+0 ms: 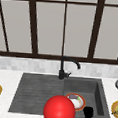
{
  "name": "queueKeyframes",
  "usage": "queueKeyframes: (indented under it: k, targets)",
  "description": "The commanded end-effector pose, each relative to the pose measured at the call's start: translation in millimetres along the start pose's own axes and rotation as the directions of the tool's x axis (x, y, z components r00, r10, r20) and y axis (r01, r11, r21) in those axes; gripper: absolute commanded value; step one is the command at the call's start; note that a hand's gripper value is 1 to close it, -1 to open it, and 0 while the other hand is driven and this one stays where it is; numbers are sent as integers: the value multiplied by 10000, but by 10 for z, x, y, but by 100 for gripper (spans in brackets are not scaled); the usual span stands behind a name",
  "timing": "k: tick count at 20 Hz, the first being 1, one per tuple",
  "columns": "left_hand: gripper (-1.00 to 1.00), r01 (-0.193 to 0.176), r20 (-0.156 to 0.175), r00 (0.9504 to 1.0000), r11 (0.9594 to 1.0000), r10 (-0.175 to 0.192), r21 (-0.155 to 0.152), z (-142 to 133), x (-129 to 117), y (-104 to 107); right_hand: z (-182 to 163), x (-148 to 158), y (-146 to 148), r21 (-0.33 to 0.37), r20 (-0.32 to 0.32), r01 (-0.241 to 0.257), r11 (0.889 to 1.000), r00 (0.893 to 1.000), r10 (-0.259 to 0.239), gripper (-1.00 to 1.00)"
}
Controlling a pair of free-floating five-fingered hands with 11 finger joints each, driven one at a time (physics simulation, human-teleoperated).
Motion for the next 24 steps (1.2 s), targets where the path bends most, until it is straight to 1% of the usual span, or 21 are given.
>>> queueKeyframes:
  k: [1,4,8,10,12,14,21,24]
  targets:
    - [100,-228,298,9993,9996,233,-156,-349,14,146,0,0,0,0,0,0,10000,10000,0,0]
    - [100,-173,218,9996,9998,175,-127,-633,36,236,0,0,0,0,0,0,10000,10000,0,0]
    - [100,4,118,9999,9998,-2,-183,-1019,98,303,0,0,0,0,0,0,10000,10000,0,0]
    - [100,1,40,10000,9997,0,-250,-1191,143,315,0,0,0,0,0,0,10000,10000,0,0]
    - [100,-87,-80,9999,9994,84,-336,-1340,204,295,0,0,0,0,0,0,10000,10000,0,0]
    - [100,-139,-217,9997,9988,129,-460,-1464,286,231,0,0,0,0,0,0,10000,10000,0,0]
    - [100,-134,-260,9996,9988,122,-465,-1949,501,43,0,0,0,0,0,0,10000,10000,0,0]
    - [100,-131,-212,9997,9991,123,-395,-2177,571,-10,0,0,0,0,0,0,10000,10000,0,0]
